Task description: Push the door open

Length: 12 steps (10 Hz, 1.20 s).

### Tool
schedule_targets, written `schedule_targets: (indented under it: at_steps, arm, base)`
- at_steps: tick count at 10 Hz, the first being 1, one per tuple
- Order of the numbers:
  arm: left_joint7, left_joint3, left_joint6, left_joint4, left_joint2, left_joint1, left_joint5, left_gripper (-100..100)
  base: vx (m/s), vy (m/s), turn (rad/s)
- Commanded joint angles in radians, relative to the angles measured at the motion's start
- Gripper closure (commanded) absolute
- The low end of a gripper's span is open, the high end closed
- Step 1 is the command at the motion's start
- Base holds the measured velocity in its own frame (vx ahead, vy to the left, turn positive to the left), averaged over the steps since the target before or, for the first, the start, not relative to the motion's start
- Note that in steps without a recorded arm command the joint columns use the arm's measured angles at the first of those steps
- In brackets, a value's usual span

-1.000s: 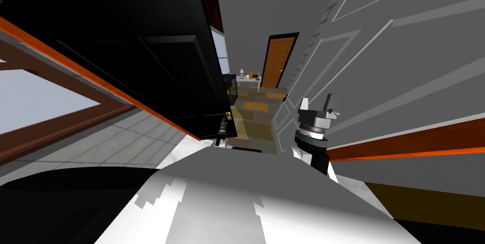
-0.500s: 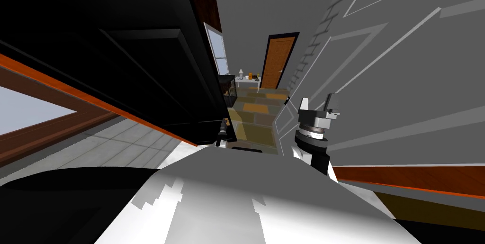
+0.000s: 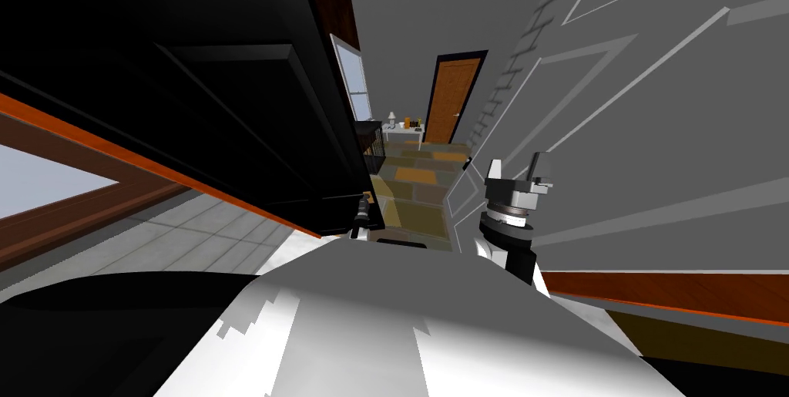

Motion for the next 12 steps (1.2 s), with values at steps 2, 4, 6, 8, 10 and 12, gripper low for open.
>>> schedule_targets:
  at_steps: [2, 4, 6, 8, 10, 12]
  arm:
    - [0.001, 0.0, -0.002, -0.001, 0.0, 0.0, 0.0, 100]
    - [0.009, 0.019, -0.001, 0.007, 0.012, 0.001, -0.004, 100]
    - [0.013, 0.028, -0.002, 0.01, 0.016, 0.002, -0.006, 100]
    - [0.023, 0.049, -0.004, 0.017, 0.028, 0.002, -0.011, 100]
    - [0.036, 0.076, -0.007, 0.025, 0.041, 0.002, -0.017, 100]
    - [0.05, 0.107, -0.009, 0.035, 0.054, 0.003, -0.023, 100]
  base:
    - [-0.003, -0.001, 0.001]
    - [0.134, -0.017, 0.018]
    - [0.143, -0.027, 0.023]
    - [0.097, -0.018, 0.007]
    - [0.217, -0.043, 0.055]
    - [0.193, -0.035, 0.033]
